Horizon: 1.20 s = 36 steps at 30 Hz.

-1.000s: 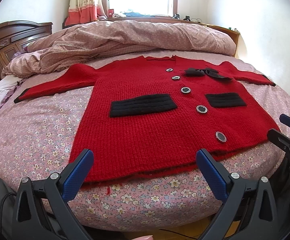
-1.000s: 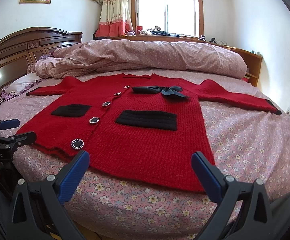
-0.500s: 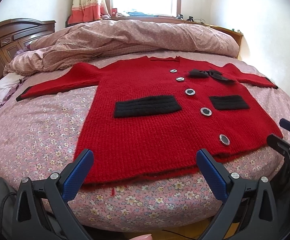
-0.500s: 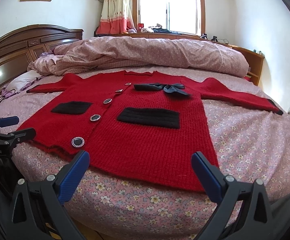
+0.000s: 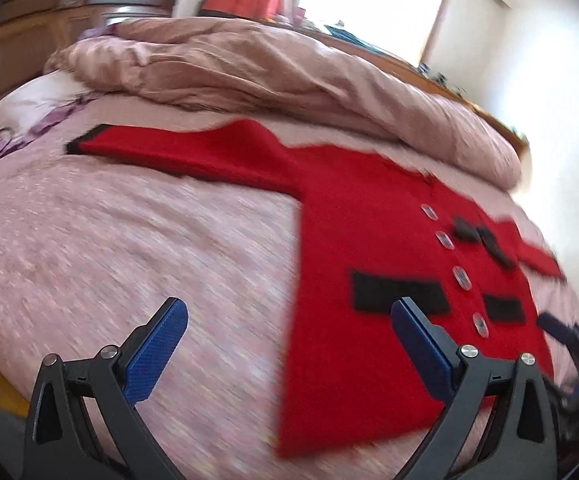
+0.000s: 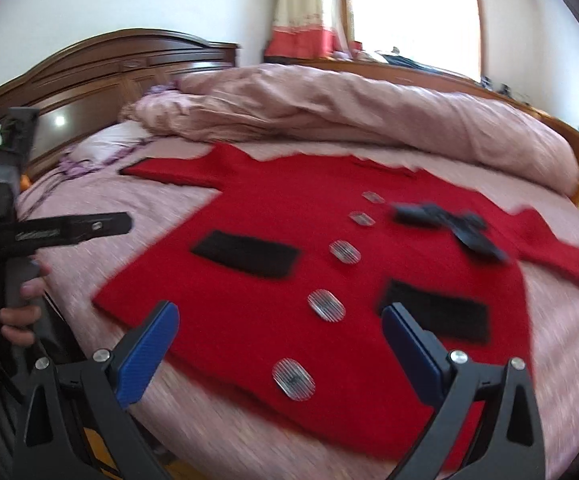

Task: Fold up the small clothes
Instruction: 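Grasp the black cuff of a red sleeve with the left tool, then fold the held sleeve across the cardigan body with left tool while right tool grasps the other black cuff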

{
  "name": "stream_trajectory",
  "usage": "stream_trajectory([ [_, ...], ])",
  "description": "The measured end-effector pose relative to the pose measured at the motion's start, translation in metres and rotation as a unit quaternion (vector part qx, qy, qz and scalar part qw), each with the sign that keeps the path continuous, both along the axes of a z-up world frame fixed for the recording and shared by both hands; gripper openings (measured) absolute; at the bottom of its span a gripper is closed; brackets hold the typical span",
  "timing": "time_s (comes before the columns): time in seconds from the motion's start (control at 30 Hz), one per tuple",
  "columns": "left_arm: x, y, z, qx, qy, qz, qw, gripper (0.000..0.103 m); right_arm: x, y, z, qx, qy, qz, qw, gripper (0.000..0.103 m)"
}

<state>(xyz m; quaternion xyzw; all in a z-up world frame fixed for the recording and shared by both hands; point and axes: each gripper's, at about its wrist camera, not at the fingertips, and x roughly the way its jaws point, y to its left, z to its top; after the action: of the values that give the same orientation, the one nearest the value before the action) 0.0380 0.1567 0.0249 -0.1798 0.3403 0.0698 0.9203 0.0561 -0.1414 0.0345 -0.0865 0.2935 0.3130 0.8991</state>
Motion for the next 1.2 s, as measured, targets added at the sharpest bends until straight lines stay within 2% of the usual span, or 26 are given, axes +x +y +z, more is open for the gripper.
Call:
stream_trajectory([
  [0.1,0.015,0.059,-0.001,-0.049,0.004,0.058,0.9971,0.095,0.012,0.041,0.01,0.0,-0.011,0.031,0.999,0.103],
  [0.2,0.043,0.123,-0.015,-0.105,0.049,0.113,0.9869,0.085,0.023,0.081,0.015,0.011,-0.013,0.06,0.998,0.103],
  [0.27,0.056,0.161,-0.025,-0.138,0.053,0.134,0.9799,0.085,0.028,0.107,0.015,0.018,-0.012,0.073,0.997,0.103],
  [0.33,0.066,0.195,-0.035,-0.176,0.059,0.168,0.9683,0.085,0.035,0.132,0.014,0.024,-0.01,0.08,0.996,0.103],
  [0.4,0.074,0.231,-0.047,-0.229,0.047,0.194,0.9529,0.085,0.047,0.159,0.013,0.032,-0.007,0.082,0.996,0.103],
  [0.5,0.08,0.268,-0.058,-0.279,0.026,0.225,0.933,0.085,0.065,0.187,0.011,0.053,0.011,0.075,0.996,0.103],
  [0.7,0.085,0.325,-0.074,-0.351,-0.025,0.268,0.897,0.085,0.102,0.231,-0.008,0.119,0.074,0.048,0.989,0.103],
  [0.73,0.087,0.328,-0.074,-0.351,-0.029,0.269,0.8962,0.085,0.106,0.235,-0.013,0.13,0.083,0.045,0.987,0.103],
  [0.87,0.102,0.34,-0.072,-0.324,-0.035,0.27,0.9059,0.085,0.121,0.245,-0.028,0.136,0.102,0.033,0.985,0.103],
  [0.93,0.113,0.345,-0.072,-0.318,-0.041,0.27,0.9081,0.084,0.129,0.246,-0.032,0.139,0.111,0.021,0.984,0.103],
  [0.97,0.118,0.344,-0.073,-0.319,-0.046,0.269,0.9076,0.06,0.132,0.244,-0.032,0.145,0.118,0.015,0.982,0.103],
  [1.0,0.122,0.344,-0.075,-0.329,-0.044,0.268,0.9046,0.023,0.135,0.243,-0.033,0.151,0.124,0.01,0.981,0.103],
  [1.03,0.122,0.346,-0.081,-0.348,-0.034,0.268,0.8978,0.01,0.138,0.24,-0.035,0.158,0.13,0.003,0.979,0.103],
  [1.07,0.12,0.347,-0.086,-0.364,-0.031,0.273,0.8901,0.004,0.14,0.238,-0.036,0.163,0.134,0.0,0.978,0.103],
  [1.13,0.112,0.347,-0.089,-0.385,-0.057,0.281,0.8772,0.003,0.141,0.234,-0.037,0.167,0.136,-0.004,0.976,0.103],
  [1.17,0.109,0.346,-0.087,-0.39,-0.068,0.281,0.874,0.003,0.141,0.232,-0.036,0.166,0.135,-0.004,0.977,0.103],
  [1.2,0.106,0.344,-0.08,-0.388,-0.081,0.279,0.8746,0.003,0.14,0.231,-0.036,0.164,0.134,-0.004,0.977,0.103],
])
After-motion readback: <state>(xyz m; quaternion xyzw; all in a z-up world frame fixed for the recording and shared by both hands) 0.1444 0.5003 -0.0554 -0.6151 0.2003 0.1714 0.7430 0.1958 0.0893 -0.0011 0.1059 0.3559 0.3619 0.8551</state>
